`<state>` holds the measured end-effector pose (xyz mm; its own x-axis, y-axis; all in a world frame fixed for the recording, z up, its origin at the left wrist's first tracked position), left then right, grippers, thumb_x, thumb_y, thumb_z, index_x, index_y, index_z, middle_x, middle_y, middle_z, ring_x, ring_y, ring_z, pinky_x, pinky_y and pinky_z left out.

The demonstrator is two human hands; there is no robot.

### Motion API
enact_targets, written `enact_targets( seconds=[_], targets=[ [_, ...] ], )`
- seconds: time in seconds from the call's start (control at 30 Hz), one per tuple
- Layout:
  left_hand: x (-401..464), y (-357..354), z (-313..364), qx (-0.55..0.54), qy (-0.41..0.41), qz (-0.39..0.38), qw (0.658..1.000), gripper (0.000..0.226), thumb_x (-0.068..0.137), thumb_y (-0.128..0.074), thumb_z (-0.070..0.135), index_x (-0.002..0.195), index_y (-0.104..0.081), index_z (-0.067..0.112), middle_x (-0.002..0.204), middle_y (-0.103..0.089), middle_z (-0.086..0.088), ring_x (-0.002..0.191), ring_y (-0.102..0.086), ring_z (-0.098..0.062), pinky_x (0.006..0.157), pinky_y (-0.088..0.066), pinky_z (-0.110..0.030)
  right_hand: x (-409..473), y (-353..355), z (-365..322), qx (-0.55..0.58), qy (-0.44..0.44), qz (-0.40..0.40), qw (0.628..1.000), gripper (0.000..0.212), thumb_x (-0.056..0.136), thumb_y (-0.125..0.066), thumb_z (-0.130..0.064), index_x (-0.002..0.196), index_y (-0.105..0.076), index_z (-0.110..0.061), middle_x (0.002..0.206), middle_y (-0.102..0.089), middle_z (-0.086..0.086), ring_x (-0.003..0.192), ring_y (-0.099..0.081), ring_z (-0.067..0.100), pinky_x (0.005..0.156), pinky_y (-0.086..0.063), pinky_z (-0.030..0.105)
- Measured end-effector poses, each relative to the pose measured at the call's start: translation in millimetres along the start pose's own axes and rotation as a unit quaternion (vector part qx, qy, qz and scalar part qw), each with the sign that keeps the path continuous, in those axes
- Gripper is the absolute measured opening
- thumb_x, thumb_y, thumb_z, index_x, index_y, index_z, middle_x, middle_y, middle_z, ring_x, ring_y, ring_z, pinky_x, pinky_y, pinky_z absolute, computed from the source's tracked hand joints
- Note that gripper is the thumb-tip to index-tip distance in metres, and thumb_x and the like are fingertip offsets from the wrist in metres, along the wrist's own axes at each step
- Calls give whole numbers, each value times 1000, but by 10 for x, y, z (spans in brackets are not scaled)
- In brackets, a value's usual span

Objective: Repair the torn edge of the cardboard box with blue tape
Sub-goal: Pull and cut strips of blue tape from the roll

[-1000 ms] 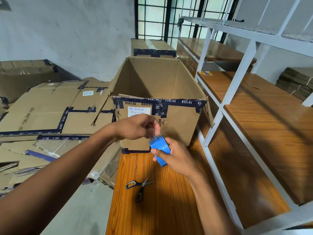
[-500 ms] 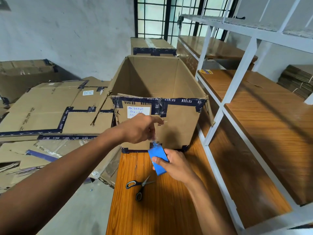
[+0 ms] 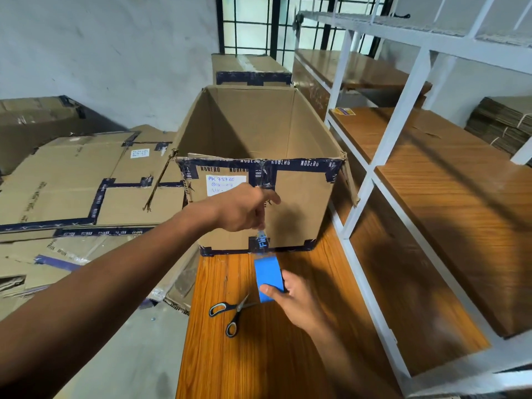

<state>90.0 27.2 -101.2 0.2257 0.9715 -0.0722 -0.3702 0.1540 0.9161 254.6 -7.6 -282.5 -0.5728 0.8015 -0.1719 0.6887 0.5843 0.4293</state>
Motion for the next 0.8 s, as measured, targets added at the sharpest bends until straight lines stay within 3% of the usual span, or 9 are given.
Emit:
enact_targets(
  seconds=[0.13,0.27,0.37,0.4,0.5,0.57,0.63,0.7,0.8],
  targets=[
    [145,-94,89,40,-39,-4,998,72,93,-70,-5,158,-44,13,87,-74,9,79,-70,-6,88,-61,-33,-1,32,196,10,-26,33,999,40,92,-71,-58,118,-69,-28,103,-76,-6,96,-74,7,90,-63,43],
    [287,-211,130,54,-49,-14,997,70,94,-68,-4,157,-45,15,91,-74,5,85,-71,-15,86,-59,-33,78,39,487,4,-46,55,997,42,92,-67,-63,116,-70,-28,101,-76,-4,93,-74,9,88,-63,48],
    [371,-373,108,41,-39,-37,998,72,94,-68,-5,158,-42,15,93,-75,1,88,-71,-17,89,-58,-33,122,-33,604,17,-80,42,996,65,91,-66,-68,135,-62,-20,120,-73,-3,105,-71,8,94,-62,41],
    [391,-436,106,36,-36,-47,998,73,94,-68,-6,159,-41,15,94,-75,0,88,-71,-17,87,-57,-30,100,-43,601,19,-92,33,995,61,94,-66,-62,135,-59,-18,124,-71,-2,105,-70,7,93,-61,34],
    [441,-583,102,29,-38,-59,997,75,95,-68,-5,160,-38,16,94,-72,1,86,-70,-15,82,-57,-28,60,-40,653,5,-118,25,993,23,103,-63,-38,116,-46,-29,105,-58,-12,86,-60,-3,71,-50,12],
    [470,-658,87,36,-39,-56,997,74,96,-67,-3,161,-37,17,95,-71,0,87,-70,-16,84,-60,-33,56,-45,724,5,-124,28,992,24,103,-63,-41,119,-51,-27,107,-59,-12,93,-64,2,75,-52,14],
    [496,-715,75,37,-39,-54,997,74,98,-65,-2,162,-36,18,96,-70,3,89,-69,-16,84,-59,-33,71,-60,798,18,-131,40,990,47,99,-65,-52,133,-58,-21,121,-67,-5,110,-68,11,85,-58,22],
    [513,-775,59,33,-38,-54,997,74,98,-63,-3,163,-36,20,94,-69,5,87,-70,-16,84,-61,-35,78,-71,865,26,-134,43,990,57,94,-65,-60,136,-60,-21,122,-70,-4,109,-69,10,83,-58,22],
    [548,-844,61,42,-42,-55,997,70,97,-64,-2,159,-41,23,91,-69,7,84,-69,-13,83,-62,-36,83,-45,895,25,-142,41,989,53,94,-65,-59,129,-63,-20,115,-71,-4,103,-70,8,80,-59,22]
  ],
)
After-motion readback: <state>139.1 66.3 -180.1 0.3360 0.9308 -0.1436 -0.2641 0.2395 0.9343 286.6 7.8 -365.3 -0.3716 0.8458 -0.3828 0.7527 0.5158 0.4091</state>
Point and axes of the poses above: each hand's wrist, its own x-axis towards the middle knuckle, its own y-axis out of the back of the hand, z = x × y, the point moved 7 cm from there along x, towards the middle knuckle
